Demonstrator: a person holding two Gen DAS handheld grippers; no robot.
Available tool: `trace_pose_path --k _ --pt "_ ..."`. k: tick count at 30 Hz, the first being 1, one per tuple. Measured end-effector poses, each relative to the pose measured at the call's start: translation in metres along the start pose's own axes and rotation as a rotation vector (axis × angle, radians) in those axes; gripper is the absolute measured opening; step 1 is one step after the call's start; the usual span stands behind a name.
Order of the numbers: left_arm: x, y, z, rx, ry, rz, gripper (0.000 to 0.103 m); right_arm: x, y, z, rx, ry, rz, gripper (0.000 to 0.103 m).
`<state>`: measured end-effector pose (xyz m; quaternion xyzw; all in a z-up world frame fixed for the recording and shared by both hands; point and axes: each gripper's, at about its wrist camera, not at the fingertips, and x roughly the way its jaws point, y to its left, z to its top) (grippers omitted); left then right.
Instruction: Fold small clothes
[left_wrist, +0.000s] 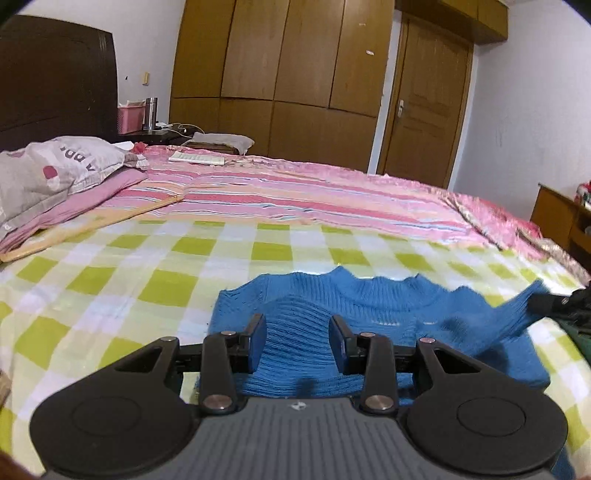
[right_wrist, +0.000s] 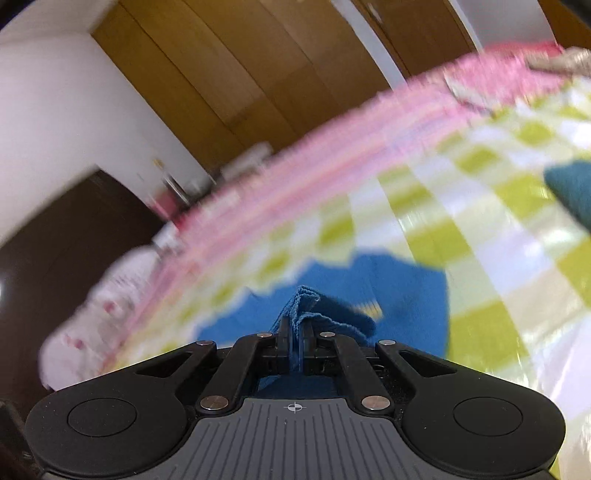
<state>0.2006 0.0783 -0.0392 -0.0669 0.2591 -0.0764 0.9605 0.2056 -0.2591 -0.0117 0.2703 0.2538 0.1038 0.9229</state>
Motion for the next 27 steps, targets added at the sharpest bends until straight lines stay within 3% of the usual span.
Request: trace_pose_path --k 2,5,7,12,18,22,24,27 --pt "0.009 0.000 -0.007 0.007 0.042 0.014 0.042 0.005 -0.002 -0.005 -0.050 0.024 -0.063 0.003" --pt "0.024 -0.001 -0.023 0.057 0.147 0.070 0.043 0.020 -0.016 -0.020 -0.066 0.144 -0.160 0.004" --pt "0.019 0.000 -0.025 0.069 0.140 0.065 0.043 0.019 -0.019 -0.026 -0.070 0.176 -0.169 0.009" --pt "0.013 0.007 -0.022 0.030 0.127 0.073 0.043 0.009 -0.018 -0.018 -0.053 0.131 -0.175 0.010" --pt "0.007 0.013 -0.015 0.007 0.058 0.091 0.043 0.011 -0.008 -0.008 -0.104 0.089 -0.181 0.011" --pt "0.019 0.020 -0.015 -0.009 0.098 0.134 0.043 0.032 -0.010 -0.017 -0.177 0.149 -0.273 0.011" --pt "0.026 0.025 -0.020 0.001 0.144 0.168 0.044 0.033 -0.013 -0.020 -0.190 0.152 -0.275 0.011" --pt "0.022 0.031 -0.023 -0.001 0.147 0.178 0.045 0.026 -0.010 -0.017 -0.201 0.145 -0.287 0.014"
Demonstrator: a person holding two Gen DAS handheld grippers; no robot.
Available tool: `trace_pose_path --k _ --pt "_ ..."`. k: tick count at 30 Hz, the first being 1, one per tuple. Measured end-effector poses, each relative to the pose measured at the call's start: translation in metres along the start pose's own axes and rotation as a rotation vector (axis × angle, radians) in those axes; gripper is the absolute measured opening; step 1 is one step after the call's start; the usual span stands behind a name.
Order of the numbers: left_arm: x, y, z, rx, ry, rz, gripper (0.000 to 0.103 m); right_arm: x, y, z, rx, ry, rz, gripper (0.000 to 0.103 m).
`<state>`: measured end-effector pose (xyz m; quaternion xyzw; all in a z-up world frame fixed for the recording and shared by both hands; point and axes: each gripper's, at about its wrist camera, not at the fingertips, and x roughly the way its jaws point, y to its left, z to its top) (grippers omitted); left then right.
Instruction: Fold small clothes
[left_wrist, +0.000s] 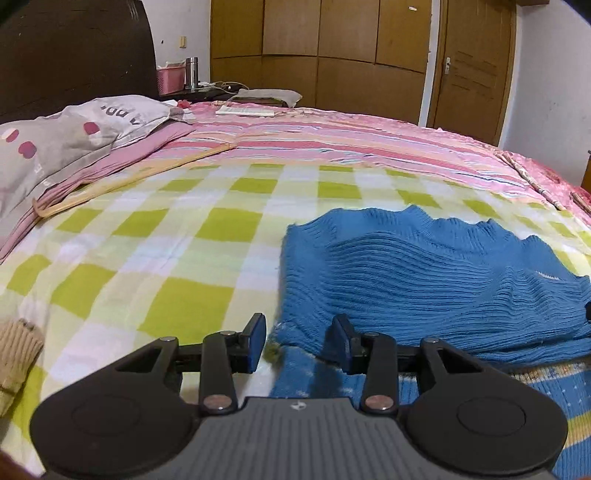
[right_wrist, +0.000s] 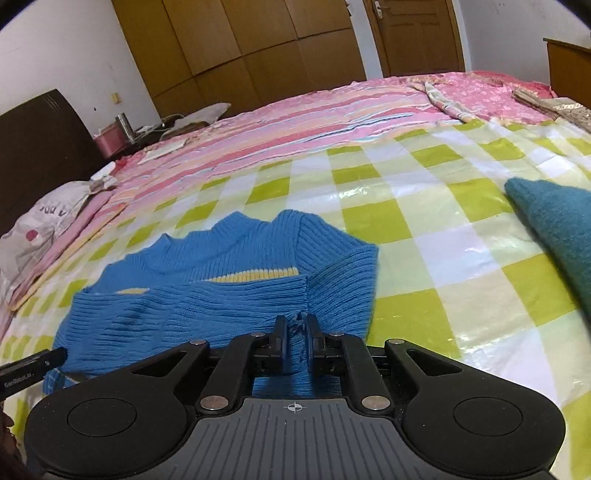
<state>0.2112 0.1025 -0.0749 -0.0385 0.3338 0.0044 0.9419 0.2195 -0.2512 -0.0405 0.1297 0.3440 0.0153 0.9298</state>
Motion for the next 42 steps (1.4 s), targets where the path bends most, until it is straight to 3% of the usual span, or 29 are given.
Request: trace_pose_path --k 4,7,8,14,19,27,39,42 --pt "-0.011 0.006 -0.001 0.008 -0.004 0.002 0.045 -0.017 0.002 -0.001 -0.030 -0.015 0.008 0.014" --pt "-0.020 0.012 -0.011 0.023 0.048 -0.024 0.045 -0.008 -0.001 -0.009 -0.046 0.092 -0.020 0.013" --pt "-0.023 0.015 -0.015 0.035 0.067 -0.034 0.045 -0.011 -0.002 -0.011 -0.042 0.085 -0.020 0.013" --pt "-0.060 0.029 -0.034 0.102 0.129 -0.083 0.045 -0.059 0.003 -0.025 -0.034 0.076 0.058 0.014" --pt "-0.084 0.049 -0.046 0.101 0.223 -0.165 0.045 -0.099 0.002 -0.060 -0.024 0.177 0.111 0.015" --pt "-0.100 0.057 -0.065 0.146 0.385 -0.266 0.045 -0.141 -0.011 -0.112 0.034 0.326 0.126 0.025" --pt "-0.120 0.061 -0.081 0.165 0.445 -0.336 0.044 -0.158 -0.023 -0.139 0.076 0.379 0.155 0.032" --pt "-0.121 0.062 -0.081 0.138 0.447 -0.351 0.039 -0.159 -0.024 -0.139 0.102 0.393 0.184 0.032"
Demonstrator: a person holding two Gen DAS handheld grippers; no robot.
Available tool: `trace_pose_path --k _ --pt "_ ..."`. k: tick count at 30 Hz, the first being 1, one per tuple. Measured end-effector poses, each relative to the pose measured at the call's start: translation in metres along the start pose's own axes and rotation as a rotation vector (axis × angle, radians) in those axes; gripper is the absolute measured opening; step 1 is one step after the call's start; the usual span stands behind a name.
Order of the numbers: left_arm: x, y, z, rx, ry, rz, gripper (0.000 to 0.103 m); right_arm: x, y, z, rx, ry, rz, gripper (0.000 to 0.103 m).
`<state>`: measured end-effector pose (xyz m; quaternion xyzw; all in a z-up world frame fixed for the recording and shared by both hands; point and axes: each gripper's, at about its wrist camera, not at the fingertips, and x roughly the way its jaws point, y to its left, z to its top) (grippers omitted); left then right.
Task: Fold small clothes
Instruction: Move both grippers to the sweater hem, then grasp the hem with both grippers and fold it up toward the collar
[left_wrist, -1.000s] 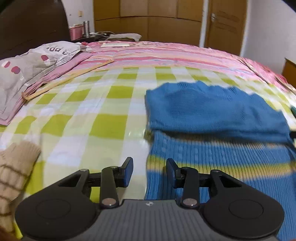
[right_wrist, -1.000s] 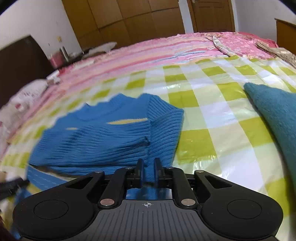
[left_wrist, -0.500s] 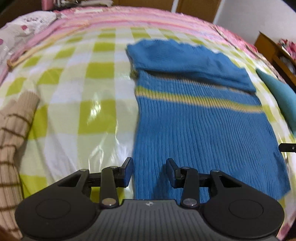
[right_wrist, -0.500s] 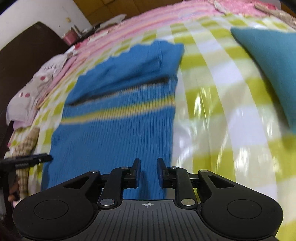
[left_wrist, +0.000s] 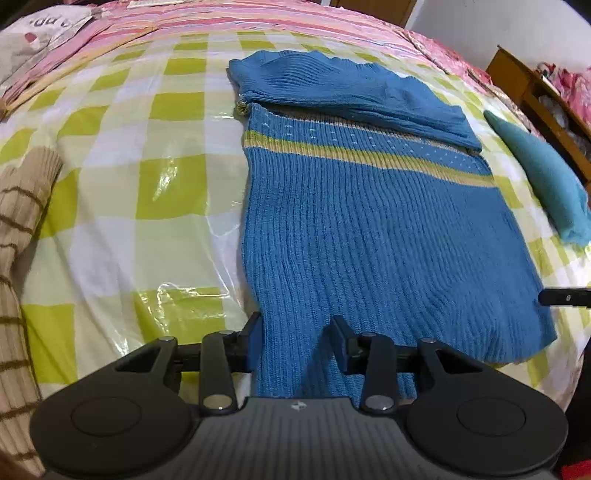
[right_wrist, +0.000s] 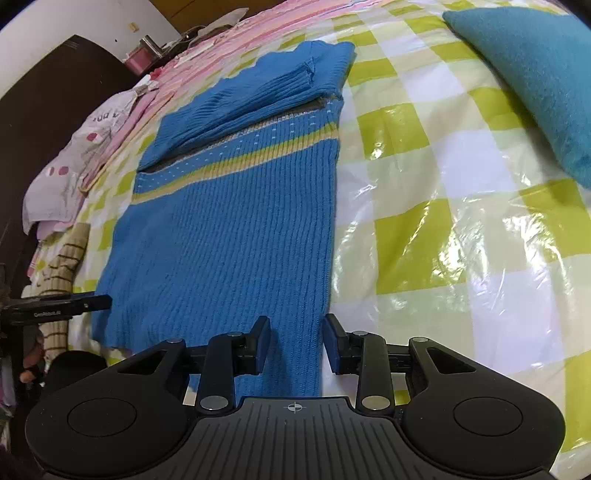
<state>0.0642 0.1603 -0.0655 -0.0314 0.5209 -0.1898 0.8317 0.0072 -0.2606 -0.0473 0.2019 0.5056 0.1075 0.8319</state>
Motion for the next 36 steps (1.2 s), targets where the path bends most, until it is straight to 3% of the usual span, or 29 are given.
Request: trace_pose_path --k 2,5,9,19,20,22,29,36 --pt "-0.002 0.000 0.000 -0.011 0.004 -0.025 0.024 0.000 0.000 -0.001 0.008 0.021 0.030 0.032" --pt "-0.002 0.003 0.000 -0.021 0.004 -0.054 0.018 0.004 0.000 0.000 0.003 0.032 0.054 0.031" --pt "-0.002 0.007 -0.001 -0.055 -0.012 -0.090 0.016 0.011 -0.001 0.002 0.045 0.043 0.126 0.021" --pt "0.006 0.004 0.003 -0.035 0.017 -0.074 0.016 0.017 0.000 0.001 0.050 0.036 0.133 0.021" --pt "0.005 0.002 0.003 -0.027 0.012 -0.070 0.016 0.017 -0.001 0.001 0.064 0.036 0.140 0.014" --pt "0.002 0.002 0.003 -0.044 -0.008 -0.108 0.014 0.017 -0.005 0.002 0.116 0.027 0.184 0.011" --pt "-0.017 0.010 0.038 -0.159 -0.180 -0.261 0.014 -0.004 -0.005 0.035 0.251 -0.174 0.399 0.010" --pt "-0.007 0.025 0.119 -0.230 -0.380 -0.330 0.014 0.002 -0.015 0.118 0.319 -0.391 0.476 0.010"
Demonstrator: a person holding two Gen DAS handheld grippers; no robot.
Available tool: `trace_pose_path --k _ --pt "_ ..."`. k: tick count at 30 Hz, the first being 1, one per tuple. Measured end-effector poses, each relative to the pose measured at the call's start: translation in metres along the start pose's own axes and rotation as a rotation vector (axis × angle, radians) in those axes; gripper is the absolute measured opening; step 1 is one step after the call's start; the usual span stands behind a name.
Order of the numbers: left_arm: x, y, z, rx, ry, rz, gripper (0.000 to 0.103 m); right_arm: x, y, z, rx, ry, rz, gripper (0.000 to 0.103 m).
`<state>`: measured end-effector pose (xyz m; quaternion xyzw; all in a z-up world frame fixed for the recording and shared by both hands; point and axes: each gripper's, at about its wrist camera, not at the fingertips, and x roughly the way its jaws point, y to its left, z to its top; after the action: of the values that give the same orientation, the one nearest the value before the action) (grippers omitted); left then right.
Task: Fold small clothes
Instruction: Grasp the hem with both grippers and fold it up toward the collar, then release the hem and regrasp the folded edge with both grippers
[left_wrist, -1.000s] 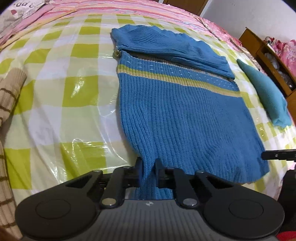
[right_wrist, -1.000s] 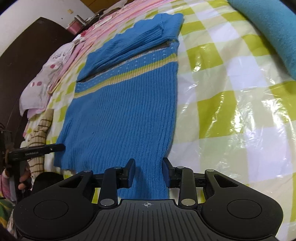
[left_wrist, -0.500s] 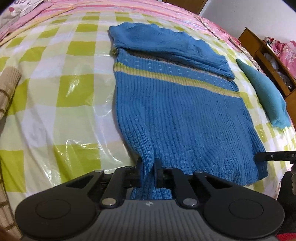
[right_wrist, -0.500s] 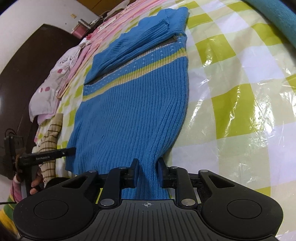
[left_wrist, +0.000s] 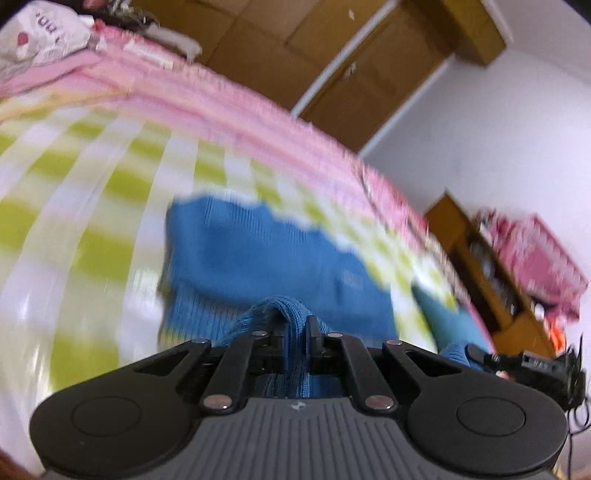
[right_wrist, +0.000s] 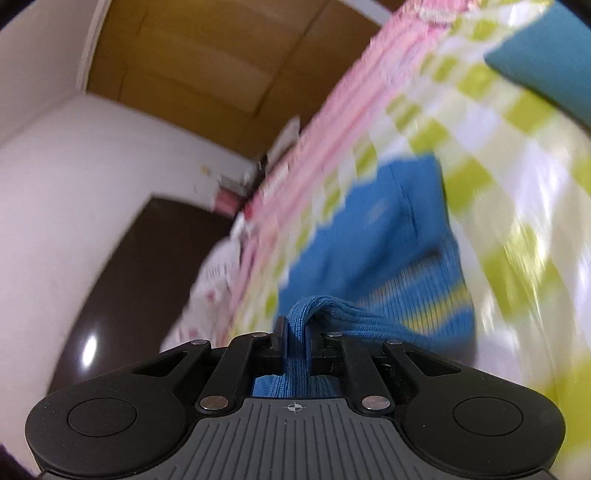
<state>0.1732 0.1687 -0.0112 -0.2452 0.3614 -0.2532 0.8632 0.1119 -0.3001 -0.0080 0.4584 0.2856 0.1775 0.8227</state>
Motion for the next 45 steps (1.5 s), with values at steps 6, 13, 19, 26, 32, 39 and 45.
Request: trace_pose_path --k 6,13,19,26,32,39,45 --pt "0.051 0.014 0.049 -0.038 -0.091 0.036 0.013 0.055 -0.025 0.058 0.073 -0.109 -0.035 0.009" --pt "0.092 0.046 0.051 -0.120 -0.067 0.164 0.014 0.105 -0.050 0.079 0.118 -0.096 -0.130 0.013" --pt "0.087 0.048 0.052 -0.170 -0.100 0.153 0.014 0.111 -0.048 0.081 0.087 -0.093 -0.152 0.017" --pt "0.101 0.044 0.072 -0.216 -0.114 0.171 0.015 0.113 -0.038 0.092 0.088 -0.100 -0.137 0.035" --pt "0.092 0.064 0.075 -0.323 -0.180 0.235 0.015 0.110 -0.040 0.097 0.098 -0.130 -0.128 0.036" --pt "0.070 0.036 0.055 -0.099 -0.200 0.307 0.015 0.110 -0.034 0.093 0.022 -0.132 -0.180 0.037" --pt "0.074 0.020 0.028 0.046 -0.123 0.362 0.019 0.100 -0.013 0.061 -0.279 -0.090 -0.404 0.037"
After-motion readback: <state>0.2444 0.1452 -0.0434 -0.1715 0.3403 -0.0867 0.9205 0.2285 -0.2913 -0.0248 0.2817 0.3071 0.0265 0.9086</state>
